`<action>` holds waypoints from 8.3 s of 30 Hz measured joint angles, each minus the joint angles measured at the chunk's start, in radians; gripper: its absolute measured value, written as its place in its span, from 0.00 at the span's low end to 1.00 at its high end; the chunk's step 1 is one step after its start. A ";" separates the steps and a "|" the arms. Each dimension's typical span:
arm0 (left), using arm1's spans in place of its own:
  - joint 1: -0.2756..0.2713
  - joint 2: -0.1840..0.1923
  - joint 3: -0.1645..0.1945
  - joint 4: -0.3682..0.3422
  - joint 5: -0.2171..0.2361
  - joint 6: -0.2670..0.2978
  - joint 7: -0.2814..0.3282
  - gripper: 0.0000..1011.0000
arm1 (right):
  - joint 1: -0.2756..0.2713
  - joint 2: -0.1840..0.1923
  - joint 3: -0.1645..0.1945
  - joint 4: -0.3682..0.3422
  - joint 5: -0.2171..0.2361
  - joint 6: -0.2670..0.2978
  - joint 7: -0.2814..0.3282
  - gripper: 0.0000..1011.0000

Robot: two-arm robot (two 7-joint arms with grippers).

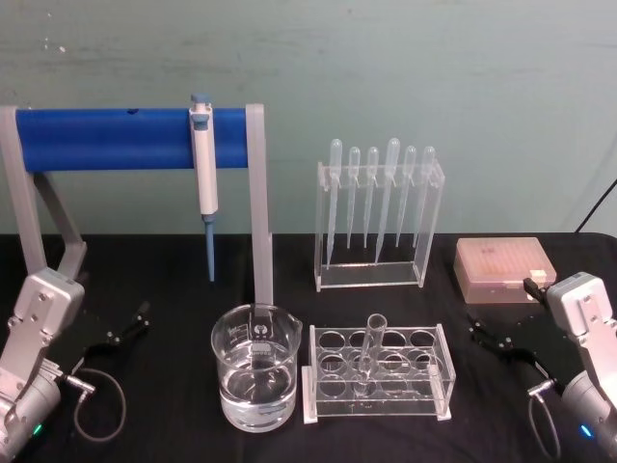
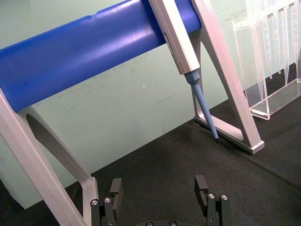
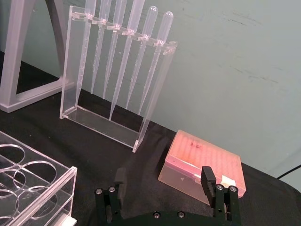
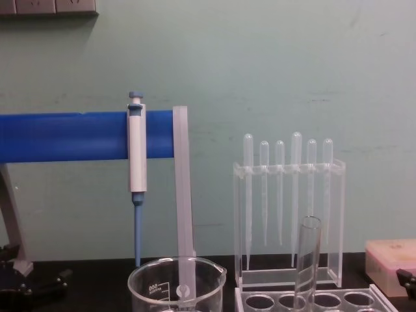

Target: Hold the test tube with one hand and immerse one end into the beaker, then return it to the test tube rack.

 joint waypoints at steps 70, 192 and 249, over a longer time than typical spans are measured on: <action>0.000 0.000 0.000 0.000 0.000 0.000 0.000 0.99 | -0.284 0.186 0.126 -0.334 0.103 -0.037 0.187 0.99; 0.000 0.000 0.000 0.000 0.000 0.000 0.000 0.99 | -0.052 -0.152 0.166 -0.353 0.201 0.218 0.437 0.22; 0.000 0.000 0.000 0.000 0.000 0.000 0.000 0.99 | 0.052 -0.046 0.101 -0.409 0.295 0.350 0.429 0.22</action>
